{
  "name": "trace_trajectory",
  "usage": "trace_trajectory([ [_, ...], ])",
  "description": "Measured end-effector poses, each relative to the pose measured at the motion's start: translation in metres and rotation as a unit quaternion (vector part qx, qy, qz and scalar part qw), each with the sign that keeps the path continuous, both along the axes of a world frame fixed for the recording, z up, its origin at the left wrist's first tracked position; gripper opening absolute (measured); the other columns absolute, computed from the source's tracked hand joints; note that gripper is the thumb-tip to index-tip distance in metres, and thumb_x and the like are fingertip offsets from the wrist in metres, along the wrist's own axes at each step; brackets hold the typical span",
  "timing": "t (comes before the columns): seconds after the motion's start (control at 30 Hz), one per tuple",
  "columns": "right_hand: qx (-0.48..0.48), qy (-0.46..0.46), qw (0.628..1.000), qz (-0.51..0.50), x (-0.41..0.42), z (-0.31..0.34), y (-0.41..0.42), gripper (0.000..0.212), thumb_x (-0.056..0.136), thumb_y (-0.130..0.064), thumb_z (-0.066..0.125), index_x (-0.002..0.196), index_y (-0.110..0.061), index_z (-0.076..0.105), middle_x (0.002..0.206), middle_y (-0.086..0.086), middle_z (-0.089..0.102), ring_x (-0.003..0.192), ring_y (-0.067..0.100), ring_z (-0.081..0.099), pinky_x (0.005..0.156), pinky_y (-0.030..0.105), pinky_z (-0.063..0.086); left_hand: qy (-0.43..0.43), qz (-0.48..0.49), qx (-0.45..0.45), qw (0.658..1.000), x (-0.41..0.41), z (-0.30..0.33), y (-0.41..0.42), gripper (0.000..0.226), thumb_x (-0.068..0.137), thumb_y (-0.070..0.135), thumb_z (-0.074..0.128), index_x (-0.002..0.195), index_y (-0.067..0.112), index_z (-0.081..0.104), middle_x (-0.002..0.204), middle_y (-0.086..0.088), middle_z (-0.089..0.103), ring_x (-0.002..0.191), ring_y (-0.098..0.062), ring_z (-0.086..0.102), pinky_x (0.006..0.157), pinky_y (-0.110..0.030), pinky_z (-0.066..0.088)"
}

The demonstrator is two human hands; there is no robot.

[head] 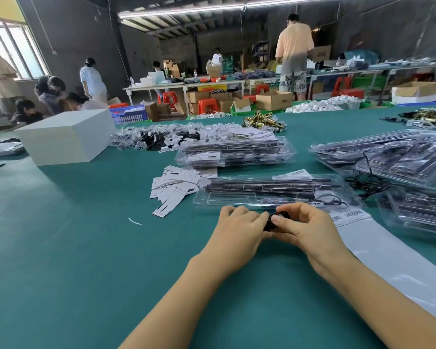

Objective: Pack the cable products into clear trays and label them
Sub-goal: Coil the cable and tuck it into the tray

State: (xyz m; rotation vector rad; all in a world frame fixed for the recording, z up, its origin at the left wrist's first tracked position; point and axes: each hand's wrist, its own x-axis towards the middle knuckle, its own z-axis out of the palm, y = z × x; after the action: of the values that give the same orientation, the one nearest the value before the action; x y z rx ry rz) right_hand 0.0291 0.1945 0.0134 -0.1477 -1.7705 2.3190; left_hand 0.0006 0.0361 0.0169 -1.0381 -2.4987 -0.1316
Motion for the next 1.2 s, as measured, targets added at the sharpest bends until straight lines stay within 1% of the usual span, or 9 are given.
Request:
trace_trajectory([
  [0.27, 0.038, 0.018, 0.999, -0.016, 0.007, 0.009, -0.004, 0.016, 0.074, 0.006, 0.075, 0.083, -0.002, 0.065, 0.081, 0.017, 0.065, 0.066, 0.032, 0.071, 0.059, 0.030, 0.058, -0.043, -0.007, 0.104, 0.994, 0.000, 0.005, -0.005, 0.027, 0.099, 0.036, 0.045, 0.120, 0.026, 0.061, 0.106, 0.017, 0.065, 0.112, -0.018, 0.039, 0.090, -0.034, 0.019],
  [0.43, 0.123, 0.069, 0.990, -0.024, 0.010, 0.013, -0.006, 0.014, 0.079, -0.003, 0.074, 0.086, -0.010, 0.064, 0.085, 0.014, 0.066, 0.066, 0.027, 0.072, 0.061, 0.026, 0.058, -0.031, -0.011, 0.147, 0.989, 0.005, 0.007, 0.000, 0.023, 0.095, 0.027, 0.052, 0.104, 0.015, 0.069, 0.088, 0.008, 0.067, 0.102, -0.025, 0.044, 0.083, -0.034, 0.022],
  [0.53, 0.114, 0.106, 0.988, -0.010, 0.011, 0.016, -0.008, 0.015, 0.086, -0.007, 0.067, 0.098, -0.015, 0.062, 0.088, 0.007, 0.069, 0.072, 0.026, 0.072, 0.064, 0.025, 0.057, -0.136, -0.028, 0.245, 0.960, 0.001, 0.012, -0.005, 0.019, 0.095, 0.021, 0.055, 0.088, 0.009, 0.068, 0.068, 0.010, 0.056, 0.090, -0.017, 0.039, 0.082, -0.032, 0.032],
  [0.6, 0.085, 0.103, 0.991, 0.000, 0.010, 0.017, -0.010, 0.015, 0.092, -0.012, 0.059, 0.106, -0.016, 0.057, 0.098, 0.005, 0.065, 0.074, 0.027, 0.072, 0.065, 0.025, 0.057, -0.239, -0.033, 0.352, 0.904, -0.003, 0.018, -0.013, 0.021, 0.094, 0.019, 0.058, 0.081, 0.006, 0.068, 0.063, 0.006, 0.053, 0.080, -0.010, 0.043, 0.073, -0.020, 0.035],
  [0.67, 0.083, 0.084, 0.993, 0.006, 0.009, 0.016, -0.010, 0.011, 0.096, -0.013, 0.053, 0.106, -0.015, 0.056, 0.106, 0.005, 0.062, 0.074, 0.027, 0.072, 0.065, 0.027, 0.057, -0.317, -0.029, 0.492, 0.811, -0.006, 0.024, -0.021, 0.020, 0.094, 0.015, 0.058, 0.080, 0.009, 0.071, 0.068, 0.007, 0.061, 0.069, -0.003, 0.050, 0.067, -0.013, 0.038],
  [0.8, 0.252, 0.076, 0.965, 0.005, 0.009, 0.006, -0.012, 0.015, 0.097, -0.009, 0.051, 0.100, -0.020, 0.060, 0.098, 0.003, 0.064, 0.072, 0.012, 0.070, 0.067, 0.031, 0.056, -0.396, 0.024, 0.657, 0.642, -0.017, 0.024, -0.035, 0.019, 0.095, 0.015, 0.055, 0.084, 0.017, 0.071, 0.076, 0.011, 0.070, 0.069, -0.002, 0.051, 0.068, -0.024, 0.033],
  [0.9, 0.345, 0.092, 0.934, 0.021, 0.007, 0.000, -0.025, 0.021, 0.095, -0.011, 0.055, 0.099, -0.031, 0.060, 0.081, -0.008, 0.062, 0.059, -0.001, 0.062, 0.055, 0.014, 0.043, -0.436, 0.032, 0.714, 0.546, -0.023, 0.024, -0.041, 0.016, 0.095, 0.015, 0.054, 0.088, 0.014, 0.068, 0.072, 0.009, 0.071, 0.068, -0.005, 0.047, 0.061, -0.022, 0.030],
  [1.07, 0.420, 0.108, 0.899, 0.068, -0.010, -0.002, -0.055, 0.022, 0.098, -0.021, 0.051, 0.118, -0.023, 0.061, 0.112, -0.015, 0.057, 0.062, 0.010, 0.064, 0.071, 0.017, 0.049, -0.493, 0.014, 0.733, 0.469, -0.024, 0.023, -0.041, 0.016, 0.096, 0.018, 0.051, 0.095, 0.016, 0.067, 0.073, 0.009, 0.071, 0.072, -0.004, 0.054, 0.063, -0.021, 0.033],
  [1.2, 0.442, 0.129, 0.886, 0.051, -0.025, -0.002, -0.071, 0.016, 0.096, -0.021, 0.053, 0.108, -0.020, 0.064, 0.094, -0.015, 0.058, 0.073, 0.008, 0.057, 0.076, 0.025, 0.047, -0.525, 0.001, 0.750, 0.402, -0.026, 0.022, -0.044, 0.014, 0.095, 0.022, 0.051, 0.097, 0.019, 0.065, 0.075, 0.011, 0.070, 0.068, -0.002, 0.066, 0.066, -0.025, 0.039],
])
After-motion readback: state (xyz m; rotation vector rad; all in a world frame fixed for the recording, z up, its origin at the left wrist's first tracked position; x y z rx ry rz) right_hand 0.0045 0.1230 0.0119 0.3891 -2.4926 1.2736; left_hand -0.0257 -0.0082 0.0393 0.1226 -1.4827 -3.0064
